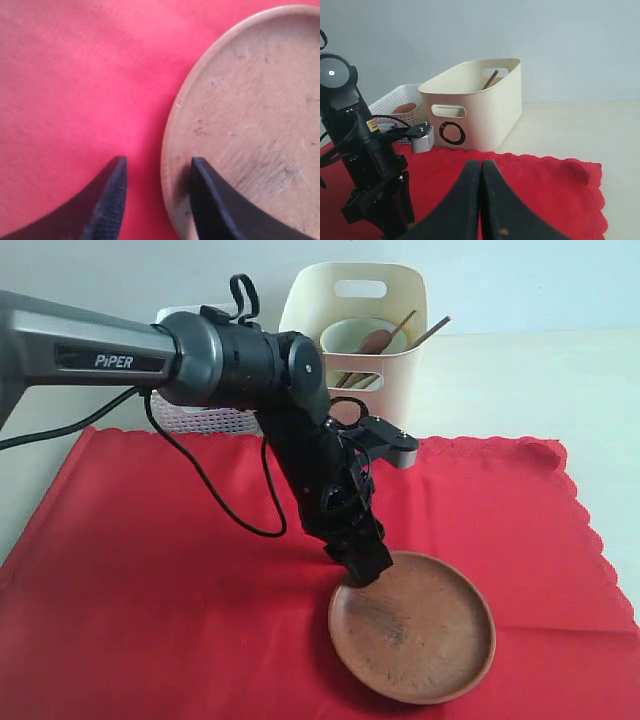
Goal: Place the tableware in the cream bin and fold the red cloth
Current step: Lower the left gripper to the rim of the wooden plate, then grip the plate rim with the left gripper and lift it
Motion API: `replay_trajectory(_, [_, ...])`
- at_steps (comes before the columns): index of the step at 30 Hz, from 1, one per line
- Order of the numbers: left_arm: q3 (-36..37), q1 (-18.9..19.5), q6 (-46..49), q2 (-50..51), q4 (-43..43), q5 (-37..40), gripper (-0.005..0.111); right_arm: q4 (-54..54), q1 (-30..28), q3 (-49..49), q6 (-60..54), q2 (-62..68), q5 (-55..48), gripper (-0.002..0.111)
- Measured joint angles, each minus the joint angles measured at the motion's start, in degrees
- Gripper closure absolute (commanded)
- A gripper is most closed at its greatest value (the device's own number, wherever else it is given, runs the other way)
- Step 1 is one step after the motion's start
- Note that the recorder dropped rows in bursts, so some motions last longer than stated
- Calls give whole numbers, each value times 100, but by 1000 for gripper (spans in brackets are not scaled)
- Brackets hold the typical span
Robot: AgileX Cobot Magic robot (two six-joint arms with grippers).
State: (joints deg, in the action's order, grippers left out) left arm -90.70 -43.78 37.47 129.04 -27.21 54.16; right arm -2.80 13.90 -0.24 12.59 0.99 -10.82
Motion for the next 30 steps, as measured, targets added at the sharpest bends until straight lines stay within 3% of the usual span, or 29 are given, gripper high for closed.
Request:
replay_trajectory(4, [-11,-120,0,23,9,-38,66,0,0,0,0,0,0,108])
replay_trajectory(7, [-33,-135,0,56,9,-42,73,0,0,0,0,0,0,108])
replay_trajectory(12, [-43,-144,-20,68,-145,17,107,0,0,0,0,0,0,108])
replay_trajectory(30, [-56,-144,-38,-122,-186,56,107,0,0,0,0,0,-21,108])
